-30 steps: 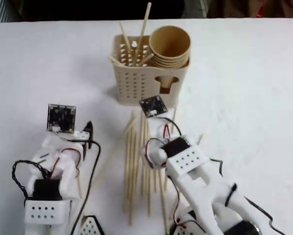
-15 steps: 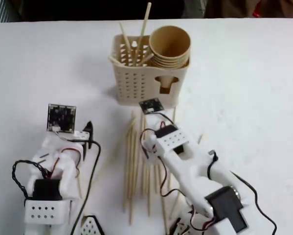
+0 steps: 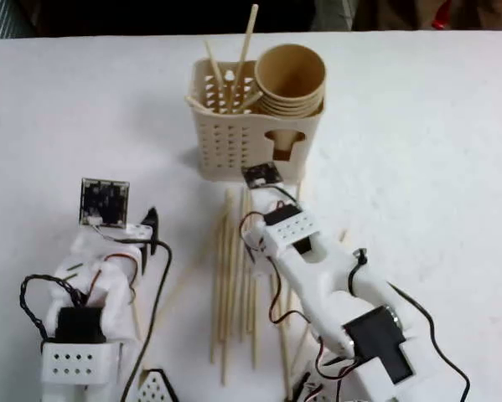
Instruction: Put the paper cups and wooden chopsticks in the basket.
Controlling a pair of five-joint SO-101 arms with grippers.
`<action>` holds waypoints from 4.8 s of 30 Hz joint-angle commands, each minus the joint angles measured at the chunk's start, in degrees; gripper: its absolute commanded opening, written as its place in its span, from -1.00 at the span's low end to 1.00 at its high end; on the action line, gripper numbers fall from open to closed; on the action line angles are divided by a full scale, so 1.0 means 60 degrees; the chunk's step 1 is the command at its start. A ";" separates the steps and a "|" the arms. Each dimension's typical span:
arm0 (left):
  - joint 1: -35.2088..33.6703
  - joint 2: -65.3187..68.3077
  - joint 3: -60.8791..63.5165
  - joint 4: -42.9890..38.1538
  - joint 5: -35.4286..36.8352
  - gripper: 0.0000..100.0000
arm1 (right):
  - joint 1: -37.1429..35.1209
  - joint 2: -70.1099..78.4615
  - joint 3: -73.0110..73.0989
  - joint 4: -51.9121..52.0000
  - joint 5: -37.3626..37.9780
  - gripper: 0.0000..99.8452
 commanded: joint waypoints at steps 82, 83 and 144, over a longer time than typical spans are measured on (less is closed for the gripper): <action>-0.0066 -0.0110 -0.0044 -0.0234 -0.0073 -0.65 | -0.0242 -0.5531 0.1201 -0.0256 -0.0103 -0.96; -0.0066 -0.0110 -0.0044 -0.0234 -0.0073 -0.65 | -0.0242 -0.5311 0.1289 -0.0505 -0.0220 -0.96; -0.0081 -0.0110 -0.0044 -0.0234 -0.0073 -0.65 | 0.0447 -0.8300 -0.1817 0.2484 -0.0220 -0.96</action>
